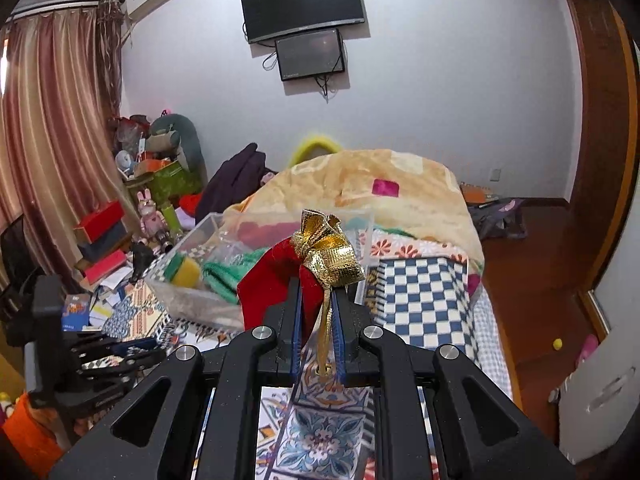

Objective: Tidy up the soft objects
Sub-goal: 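Carry the pouch and bracelet into the clear box and open both tools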

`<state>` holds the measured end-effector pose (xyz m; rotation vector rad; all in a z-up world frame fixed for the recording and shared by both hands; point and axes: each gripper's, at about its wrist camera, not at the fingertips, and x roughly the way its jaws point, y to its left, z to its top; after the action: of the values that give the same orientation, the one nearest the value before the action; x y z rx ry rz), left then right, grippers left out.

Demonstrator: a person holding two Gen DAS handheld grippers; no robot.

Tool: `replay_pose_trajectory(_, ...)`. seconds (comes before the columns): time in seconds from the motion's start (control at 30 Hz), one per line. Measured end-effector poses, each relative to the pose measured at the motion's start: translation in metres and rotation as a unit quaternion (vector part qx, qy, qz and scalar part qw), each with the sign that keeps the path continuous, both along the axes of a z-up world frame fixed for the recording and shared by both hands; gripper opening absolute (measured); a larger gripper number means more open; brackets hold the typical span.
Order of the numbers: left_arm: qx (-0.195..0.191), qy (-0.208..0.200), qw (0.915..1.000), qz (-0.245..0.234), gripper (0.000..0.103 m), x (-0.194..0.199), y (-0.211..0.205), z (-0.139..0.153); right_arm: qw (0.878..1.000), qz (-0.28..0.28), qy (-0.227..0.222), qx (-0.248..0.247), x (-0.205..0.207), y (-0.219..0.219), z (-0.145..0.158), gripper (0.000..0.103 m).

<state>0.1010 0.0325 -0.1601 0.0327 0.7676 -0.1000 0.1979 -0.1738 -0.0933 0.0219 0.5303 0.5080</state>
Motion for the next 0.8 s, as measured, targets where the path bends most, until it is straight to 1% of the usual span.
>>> replay_pose_trajectory(0.13, -0.007, -0.04, 0.9991, -0.009, 0.018, 0.0, -0.006, 0.033, 1.0, -0.003, -0.012, -0.003, 0.007, 0.003, 0.007, 0.012)
replay_pose_trajectory(0.23, -0.014, -0.068, 0.9975, -0.014, 0.018, 0.011, -0.008, 0.057, 1.0, -0.004, -0.014, -0.006, 0.015, 0.007, 0.007, 0.012)
replay_pose_trajectory(0.37, -0.02, -0.087, 0.9958, -0.022, 0.018, 0.032, -0.01, 0.074, 1.0, 0.0, -0.009, -0.018, 0.025, 0.015, 0.002, 0.012)
replay_pose_trajectory(0.5, -0.019, -0.09, 0.9956, -0.02, 0.018, 0.059, -0.016, 0.076, 0.999, 0.006, 0.005, -0.034, 0.033, 0.024, -0.009, 0.012)
replay_pose_trajectory(0.6, -0.025, -0.075, 0.9968, -0.012, 0.018, 0.08, -0.019, 0.07, 0.999, 0.006, 0.019, -0.039, 0.04, 0.028, -0.019, 0.012)
replay_pose_trajectory(0.8, -0.013, -0.046, 0.9988, -0.008, 0.018, 0.112, -0.031, 0.048, 0.998, 0.009, 0.045, -0.046, 0.051, 0.032, -0.034, 0.012)
